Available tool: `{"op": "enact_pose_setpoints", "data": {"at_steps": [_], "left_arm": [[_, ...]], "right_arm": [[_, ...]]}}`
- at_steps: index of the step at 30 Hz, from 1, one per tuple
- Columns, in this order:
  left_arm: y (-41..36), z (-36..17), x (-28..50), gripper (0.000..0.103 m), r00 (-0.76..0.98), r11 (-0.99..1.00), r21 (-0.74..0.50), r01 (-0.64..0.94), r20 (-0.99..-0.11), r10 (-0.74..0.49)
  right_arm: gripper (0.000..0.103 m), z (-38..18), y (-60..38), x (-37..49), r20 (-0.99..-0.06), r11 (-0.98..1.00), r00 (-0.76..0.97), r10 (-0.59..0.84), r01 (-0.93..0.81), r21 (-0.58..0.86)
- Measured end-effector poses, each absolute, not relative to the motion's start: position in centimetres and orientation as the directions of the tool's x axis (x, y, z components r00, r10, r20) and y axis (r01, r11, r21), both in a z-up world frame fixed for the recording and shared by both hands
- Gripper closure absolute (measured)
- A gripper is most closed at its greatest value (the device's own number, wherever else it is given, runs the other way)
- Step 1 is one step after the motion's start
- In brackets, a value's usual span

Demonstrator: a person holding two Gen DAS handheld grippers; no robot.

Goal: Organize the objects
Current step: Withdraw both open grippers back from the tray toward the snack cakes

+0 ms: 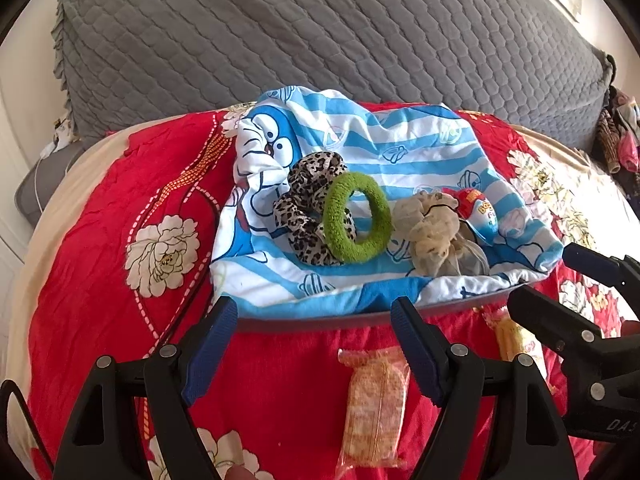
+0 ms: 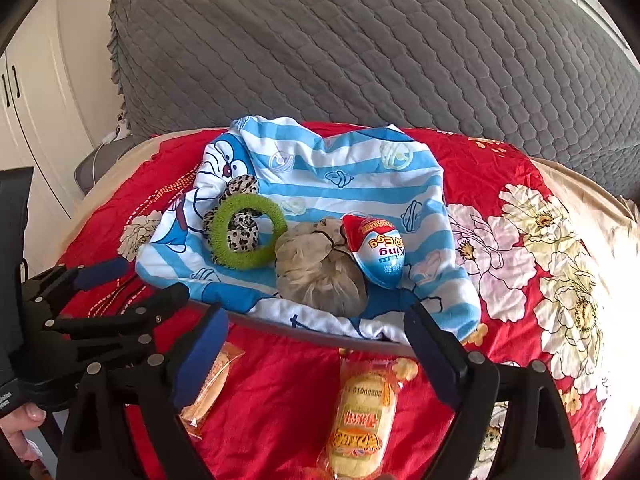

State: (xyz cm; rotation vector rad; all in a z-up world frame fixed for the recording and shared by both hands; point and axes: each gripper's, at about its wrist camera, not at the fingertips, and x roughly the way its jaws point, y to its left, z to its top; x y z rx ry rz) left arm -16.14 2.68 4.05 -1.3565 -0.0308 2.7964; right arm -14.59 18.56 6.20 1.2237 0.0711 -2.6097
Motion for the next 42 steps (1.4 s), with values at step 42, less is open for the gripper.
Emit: {"op": "enact_pose_setpoints", "data": {"at_steps": [42], "left_arm": [[3.4,8.1,-7.8,0.017,-0.652,-0.998,0.005,-0.057,-0.758,0.033]], "right_arm": [[0.002,10.4,19.4,-6.3,-0.726,-0.966,-0.645,-0.237,0.238,0.104]]}}
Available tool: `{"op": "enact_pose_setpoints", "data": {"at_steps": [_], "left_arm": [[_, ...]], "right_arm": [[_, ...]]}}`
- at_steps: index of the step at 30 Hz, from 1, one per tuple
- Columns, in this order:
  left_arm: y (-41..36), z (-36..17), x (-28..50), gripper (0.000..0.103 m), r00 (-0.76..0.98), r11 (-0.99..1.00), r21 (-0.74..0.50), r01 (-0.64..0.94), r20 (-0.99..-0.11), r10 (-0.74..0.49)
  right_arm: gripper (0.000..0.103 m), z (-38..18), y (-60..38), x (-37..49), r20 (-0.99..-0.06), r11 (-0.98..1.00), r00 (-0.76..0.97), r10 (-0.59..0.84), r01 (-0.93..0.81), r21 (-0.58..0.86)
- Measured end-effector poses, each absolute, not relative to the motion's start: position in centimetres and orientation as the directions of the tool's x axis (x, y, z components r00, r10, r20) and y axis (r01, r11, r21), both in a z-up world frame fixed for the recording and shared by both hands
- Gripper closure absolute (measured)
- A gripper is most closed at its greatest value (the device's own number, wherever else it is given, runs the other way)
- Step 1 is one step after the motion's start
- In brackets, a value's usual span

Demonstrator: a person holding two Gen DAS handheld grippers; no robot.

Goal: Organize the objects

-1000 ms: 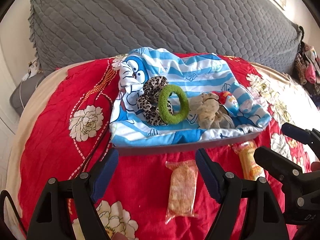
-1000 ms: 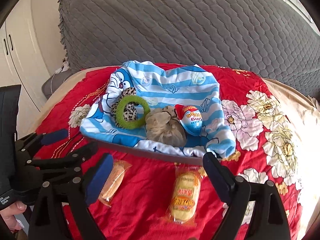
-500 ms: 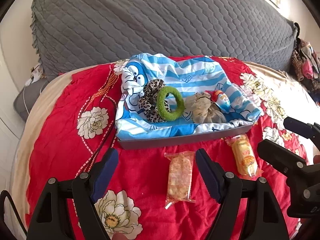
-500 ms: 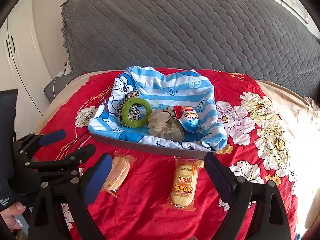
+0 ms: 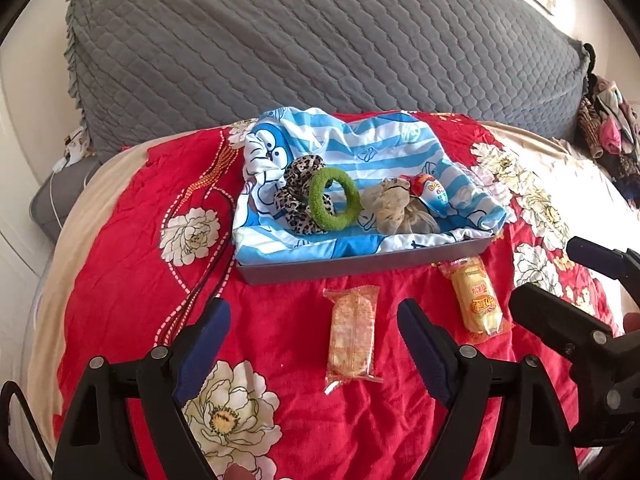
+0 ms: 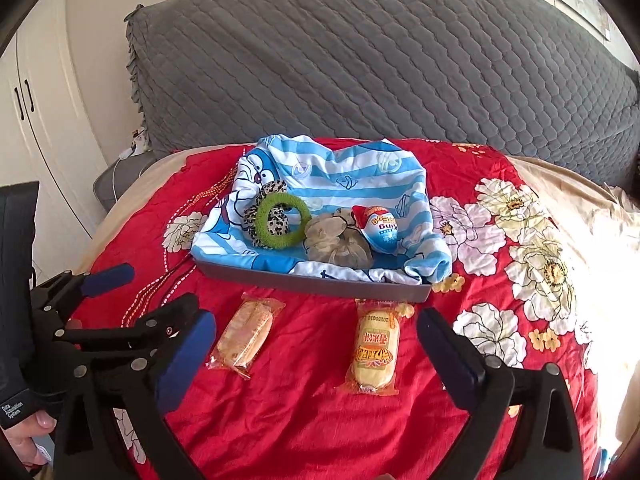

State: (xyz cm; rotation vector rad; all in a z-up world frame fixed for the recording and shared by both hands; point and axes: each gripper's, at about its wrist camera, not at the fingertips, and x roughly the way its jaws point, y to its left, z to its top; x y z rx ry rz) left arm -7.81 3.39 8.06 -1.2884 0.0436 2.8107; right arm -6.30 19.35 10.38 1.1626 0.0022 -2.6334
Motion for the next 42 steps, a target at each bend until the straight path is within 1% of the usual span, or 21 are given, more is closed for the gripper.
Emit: {"op": "enact_pose_setpoints", "data": {"at_steps": [4,8,24,34,42], "left_arm": [[3.4,8.1,-7.6,0.016,-0.648,-0.998,-0.01,-0.057,-0.76,0.045],[3.1,7.8,-7.3,0.016,-0.642,-0.997,-0.061,-0.049,-0.763,0.078],[3.1,7.8,-5.7,0.015,-0.641,-0.998,-0.058,-0.038,-0.764,0.069],[3.1,8.3,-4.5,0.015,-0.638,-0.997,-0.068,-0.031,-0.766,0.072],[3.7,9.2,-3.3,0.015,-0.641,-0.998,-0.042,-0.043,-0.765,0.06]], "right_arm": [[0.002,10.6,19.3,-6.1,-0.725,-0.965,-0.647,-0.237,0.241,0.1],[0.002,10.6,19.4,-6.0,-0.72,-0.966,-0.651,-0.24,0.236,0.108],[0.001,10.4,19.7,-4.5,-0.717,-0.973,-0.667,-0.204,0.219,0.073],[0.001,10.8,20.3,-3.4,-0.715,-0.974,-0.667,-0.207,0.21,0.085],[0.001,11.4,20.9,-2.2,-0.716,-0.973,-0.664,-0.217,0.207,0.102]]}}
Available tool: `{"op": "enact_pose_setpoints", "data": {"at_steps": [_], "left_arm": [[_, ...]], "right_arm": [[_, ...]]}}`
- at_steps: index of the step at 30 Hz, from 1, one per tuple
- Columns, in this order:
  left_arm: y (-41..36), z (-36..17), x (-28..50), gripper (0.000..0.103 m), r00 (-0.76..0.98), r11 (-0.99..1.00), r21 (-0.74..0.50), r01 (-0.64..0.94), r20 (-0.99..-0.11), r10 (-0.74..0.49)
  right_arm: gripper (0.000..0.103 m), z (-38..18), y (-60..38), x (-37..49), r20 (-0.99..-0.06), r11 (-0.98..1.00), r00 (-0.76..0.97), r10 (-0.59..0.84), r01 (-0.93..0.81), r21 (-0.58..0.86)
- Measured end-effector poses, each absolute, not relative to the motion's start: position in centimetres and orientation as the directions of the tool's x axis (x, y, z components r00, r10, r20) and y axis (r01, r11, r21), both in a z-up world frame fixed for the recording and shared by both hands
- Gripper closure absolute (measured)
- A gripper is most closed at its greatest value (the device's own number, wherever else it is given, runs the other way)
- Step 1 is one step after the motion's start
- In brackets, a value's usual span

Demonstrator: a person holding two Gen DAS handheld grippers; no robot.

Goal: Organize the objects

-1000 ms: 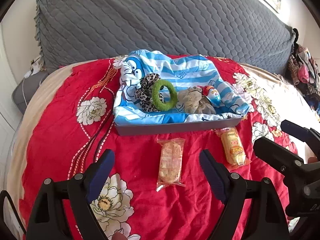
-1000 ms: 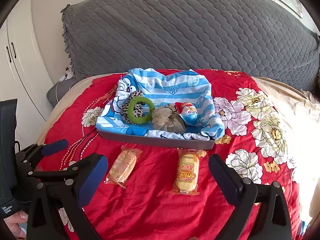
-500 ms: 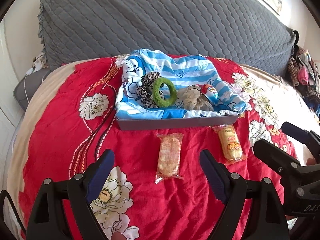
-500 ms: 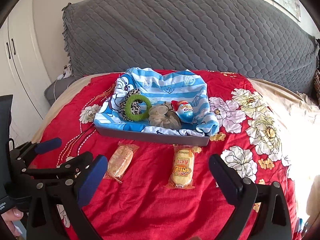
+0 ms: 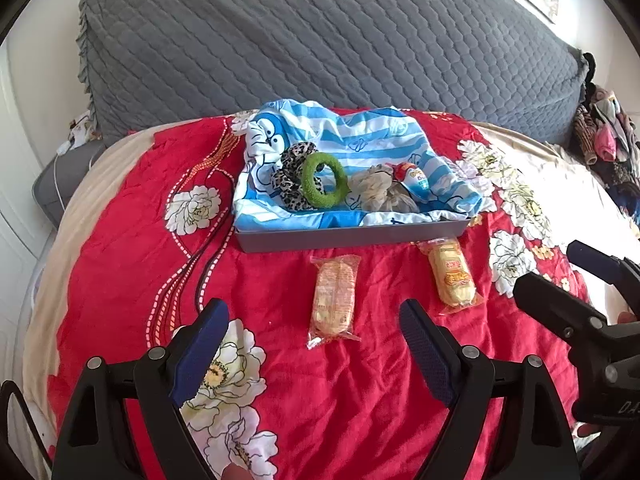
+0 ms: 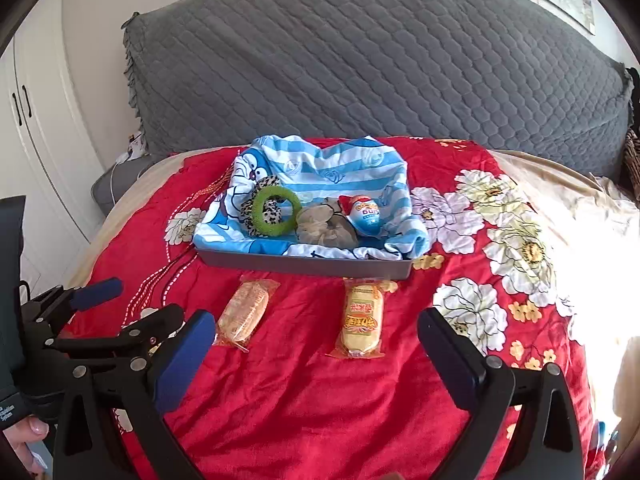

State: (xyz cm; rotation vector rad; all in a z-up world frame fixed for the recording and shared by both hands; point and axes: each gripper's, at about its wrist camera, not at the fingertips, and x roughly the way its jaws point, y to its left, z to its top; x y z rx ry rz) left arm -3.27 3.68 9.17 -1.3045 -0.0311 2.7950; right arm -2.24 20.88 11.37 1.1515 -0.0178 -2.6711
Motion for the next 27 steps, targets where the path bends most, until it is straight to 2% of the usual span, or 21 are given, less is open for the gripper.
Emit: {"op": "enact_pose_setpoints", "data": {"at_steps": [27], "left_arm": [[3.8,10.2,0.0,0.014,-0.651,-0.999,-0.039,-0.031,-0.758,0.05]], "right_arm": [[0.001,12.5,21.6,1.1,-0.714,-0.973,-0.667,-0.212,0.214,0.089]]}}
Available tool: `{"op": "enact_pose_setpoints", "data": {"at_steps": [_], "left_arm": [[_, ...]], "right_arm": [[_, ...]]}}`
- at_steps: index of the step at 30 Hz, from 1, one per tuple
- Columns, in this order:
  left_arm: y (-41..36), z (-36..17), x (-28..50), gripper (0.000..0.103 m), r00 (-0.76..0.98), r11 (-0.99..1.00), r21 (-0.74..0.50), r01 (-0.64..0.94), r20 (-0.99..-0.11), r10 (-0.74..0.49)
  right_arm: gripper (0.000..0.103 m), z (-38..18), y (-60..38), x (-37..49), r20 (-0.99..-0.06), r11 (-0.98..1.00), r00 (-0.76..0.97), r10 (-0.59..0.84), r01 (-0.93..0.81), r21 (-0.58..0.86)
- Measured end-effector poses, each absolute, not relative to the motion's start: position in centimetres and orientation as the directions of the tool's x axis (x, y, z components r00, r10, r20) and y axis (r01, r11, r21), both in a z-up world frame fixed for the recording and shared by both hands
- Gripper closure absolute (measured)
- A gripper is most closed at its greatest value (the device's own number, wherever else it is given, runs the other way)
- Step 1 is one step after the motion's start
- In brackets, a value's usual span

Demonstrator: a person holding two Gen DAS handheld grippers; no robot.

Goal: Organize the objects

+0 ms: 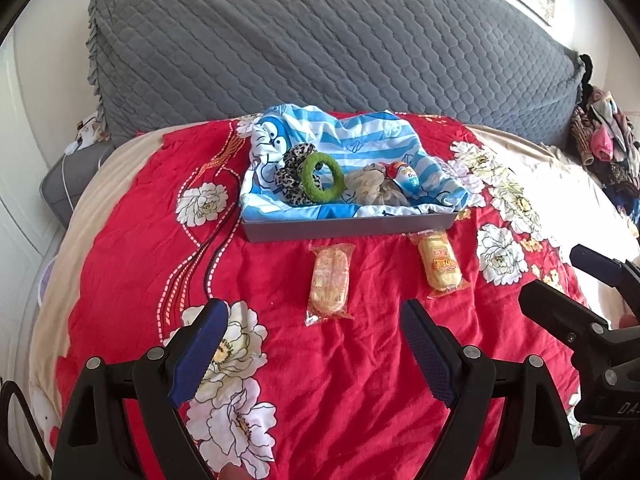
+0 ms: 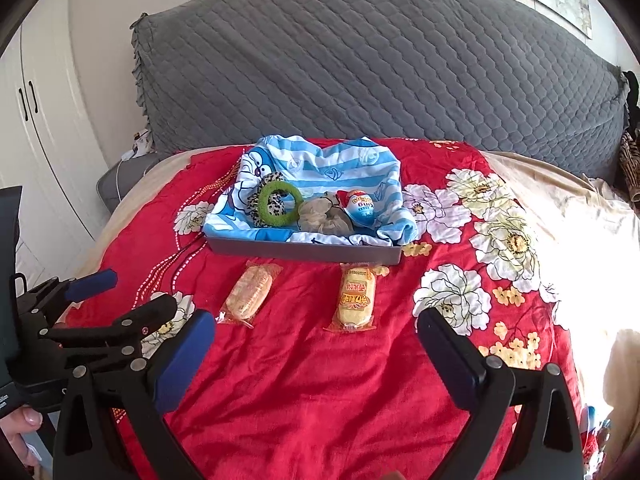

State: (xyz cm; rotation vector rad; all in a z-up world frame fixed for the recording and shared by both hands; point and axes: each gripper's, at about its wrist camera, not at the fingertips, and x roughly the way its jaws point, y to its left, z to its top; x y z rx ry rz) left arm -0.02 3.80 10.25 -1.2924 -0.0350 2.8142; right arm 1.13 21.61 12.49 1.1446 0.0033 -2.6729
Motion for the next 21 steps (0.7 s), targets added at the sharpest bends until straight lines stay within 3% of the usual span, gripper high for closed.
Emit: {"op": "enact_pose_setpoints", "data": {"at_steps": [21], "left_arm": [[4.1,9.3,0.4,0.014,-0.64,-0.999,-0.033,-0.04,-0.767,0.05]], "right_arm": [[0.001,11.4,21.4,1.7,-0.727,-0.97,-0.651,-0.219,0.227,0.089]]}}
